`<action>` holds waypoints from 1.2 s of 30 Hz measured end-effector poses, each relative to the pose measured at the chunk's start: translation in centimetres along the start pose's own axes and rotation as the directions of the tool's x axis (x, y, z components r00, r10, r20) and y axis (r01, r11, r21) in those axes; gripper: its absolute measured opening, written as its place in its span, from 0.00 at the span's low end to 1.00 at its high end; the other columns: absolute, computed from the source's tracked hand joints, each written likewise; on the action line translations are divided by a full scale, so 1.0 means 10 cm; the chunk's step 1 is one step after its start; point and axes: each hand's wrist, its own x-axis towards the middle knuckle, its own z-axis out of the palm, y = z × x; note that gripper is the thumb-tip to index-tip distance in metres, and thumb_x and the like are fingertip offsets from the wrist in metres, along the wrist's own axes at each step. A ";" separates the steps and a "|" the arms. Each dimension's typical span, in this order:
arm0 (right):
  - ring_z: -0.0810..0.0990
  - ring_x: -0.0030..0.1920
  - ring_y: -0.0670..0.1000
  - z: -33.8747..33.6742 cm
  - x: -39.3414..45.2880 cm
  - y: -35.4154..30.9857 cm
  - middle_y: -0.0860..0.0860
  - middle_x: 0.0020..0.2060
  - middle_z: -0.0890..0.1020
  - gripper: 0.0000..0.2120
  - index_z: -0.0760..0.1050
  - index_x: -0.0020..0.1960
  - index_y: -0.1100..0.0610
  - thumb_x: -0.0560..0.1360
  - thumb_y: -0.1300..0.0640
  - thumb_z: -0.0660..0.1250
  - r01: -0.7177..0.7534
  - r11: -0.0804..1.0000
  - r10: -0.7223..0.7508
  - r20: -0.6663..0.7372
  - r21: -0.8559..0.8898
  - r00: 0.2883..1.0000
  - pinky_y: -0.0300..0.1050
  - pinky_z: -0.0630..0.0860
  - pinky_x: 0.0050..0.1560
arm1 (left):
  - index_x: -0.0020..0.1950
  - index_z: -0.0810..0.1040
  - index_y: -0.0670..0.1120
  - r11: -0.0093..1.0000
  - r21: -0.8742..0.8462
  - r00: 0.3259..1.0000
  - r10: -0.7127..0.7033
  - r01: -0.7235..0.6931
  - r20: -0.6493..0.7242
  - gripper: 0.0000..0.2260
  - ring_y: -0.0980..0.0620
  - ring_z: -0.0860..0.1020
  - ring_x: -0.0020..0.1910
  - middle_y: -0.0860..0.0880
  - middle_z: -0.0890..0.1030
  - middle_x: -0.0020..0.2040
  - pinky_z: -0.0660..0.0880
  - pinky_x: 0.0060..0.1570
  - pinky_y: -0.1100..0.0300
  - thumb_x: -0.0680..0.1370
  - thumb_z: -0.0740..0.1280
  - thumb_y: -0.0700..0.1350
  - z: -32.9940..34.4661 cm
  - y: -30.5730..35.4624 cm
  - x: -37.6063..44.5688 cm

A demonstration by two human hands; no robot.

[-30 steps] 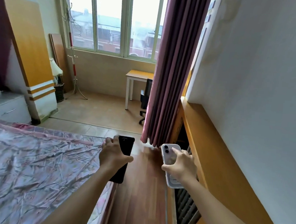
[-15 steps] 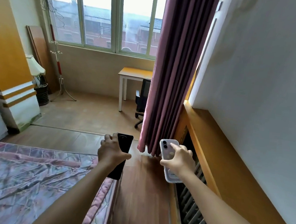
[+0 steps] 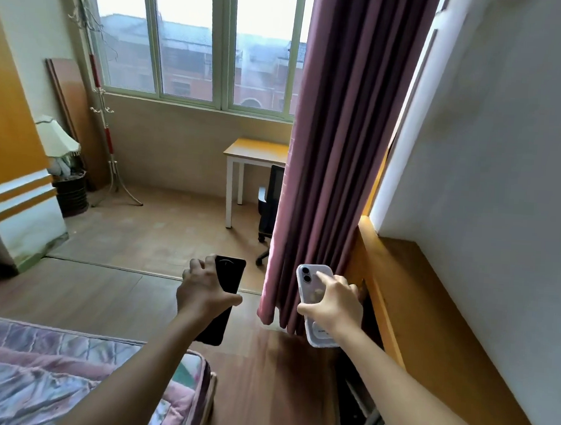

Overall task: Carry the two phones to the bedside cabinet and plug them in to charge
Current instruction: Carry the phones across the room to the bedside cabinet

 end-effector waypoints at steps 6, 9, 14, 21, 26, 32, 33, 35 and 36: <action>0.68 0.64 0.55 0.03 1.01 -0.02 0.50 0.66 0.72 0.39 0.66 0.71 0.46 0.63 0.43 0.74 0.088 0.996 -0.089 0.033 0.032 0.995 0.48 0.74 0.53 | 0.66 0.65 0.47 0.997 0.019 0.996 -0.077 0.078 -0.049 0.39 0.43 0.72 0.55 0.44 0.70 0.58 0.73 0.47 0.54 0.58 0.74 0.55 0.19 0.31 0.64; 0.68 0.64 0.55 0.08 1.44 -0.09 0.50 0.65 0.72 0.40 0.66 0.71 0.46 0.62 0.43 0.74 0.115 0.992 -0.117 0.051 0.050 0.992 0.46 0.73 0.53 | 0.65 0.65 0.47 0.993 0.027 0.992 -0.109 0.111 -0.059 0.39 0.43 0.72 0.55 0.44 0.70 0.57 0.73 0.48 0.54 0.58 0.74 0.55 0.24 0.38 0.95; 0.68 0.63 0.54 0.29 2.19 -0.30 0.49 0.64 0.73 0.40 0.66 0.71 0.45 0.61 0.42 0.73 0.155 0.984 -0.163 0.080 0.091 0.983 0.47 0.74 0.53 | 0.67 0.64 0.47 0.988 0.063 0.986 -0.134 0.141 -0.102 0.41 0.43 0.72 0.55 0.44 0.69 0.57 0.73 0.48 0.54 0.58 0.75 0.55 0.30 0.34 1.65; 0.68 0.62 0.54 0.74 3.23 -0.75 0.48 0.61 0.73 0.38 0.67 0.69 0.44 0.60 0.41 0.73 0.182 0.979 -0.192 0.134 0.087 0.972 0.45 0.73 0.50 | 0.69 0.64 0.47 0.980 0.095 0.974 -0.156 0.173 -0.167 0.43 0.41 0.71 0.57 0.43 0.69 0.59 0.74 0.48 0.52 0.57 0.76 0.54 0.38 0.03 2.83; 0.69 0.61 0.55 1.01 3.94 -1.22 0.49 0.61 0.73 0.36 0.69 0.67 0.44 0.60 0.41 0.72 0.236 0.968 -0.247 0.141 0.088 0.959 0.46 0.73 0.52 | 0.70 0.63 0.48 0.970 0.101 0.964 -0.201 0.220 -0.173 0.44 0.42 0.71 0.58 0.43 0.69 0.60 0.74 0.47 0.53 0.57 0.76 0.55 0.40 -0.16 3.53; 0.69 0.59 0.54 1.30 4.69 -1.84 0.49 0.59 0.73 0.32 0.72 0.62 0.44 0.59 0.41 0.73 0.318 0.941 -0.333 0.161 0.113 0.929 0.45 0.73 0.49 | 0.71 0.62 0.48 0.949 0.083 0.936 -0.281 0.304 -0.211 0.44 0.42 0.70 0.59 0.44 0.68 0.61 0.74 0.50 0.52 0.59 0.75 0.55 0.29 -0.44 4.19; 0.69 0.59 0.54 1.36 4.82 -1.94 0.50 0.59 0.73 0.32 0.72 0.62 0.44 0.59 0.42 0.73 0.336 0.934 -0.353 0.164 0.119 0.921 0.45 0.73 0.48 | 0.71 0.62 0.49 0.942 0.075 0.927 -0.303 0.326 -0.219 0.44 0.42 0.70 0.60 0.44 0.68 0.62 0.73 0.50 0.52 0.59 0.75 0.56 0.28 -0.51 4.30; 0.68 0.60 0.55 1.48 5.07 -2.15 0.50 0.60 0.73 0.31 0.72 0.62 0.44 0.60 0.42 0.73 0.381 0.916 -0.398 0.174 0.125 0.901 0.45 0.71 0.47 | 0.71 0.62 0.49 0.926 0.055 0.906 -0.353 0.375 -0.236 0.44 0.42 0.70 0.61 0.44 0.68 0.63 0.73 0.51 0.52 0.59 0.75 0.56 0.26 -0.64 4.50; 0.68 0.60 0.55 1.55 5.19 -2.25 0.50 0.61 0.73 0.32 0.72 0.63 0.44 0.60 0.42 0.73 0.405 0.906 -0.422 0.178 0.125 0.889 0.45 0.70 0.47 | 0.71 0.62 0.49 0.915 0.050 0.893 -0.377 0.400 -0.245 0.44 0.42 0.70 0.61 0.43 0.68 0.63 0.73 0.51 0.52 0.59 0.75 0.56 0.25 -0.70 4.60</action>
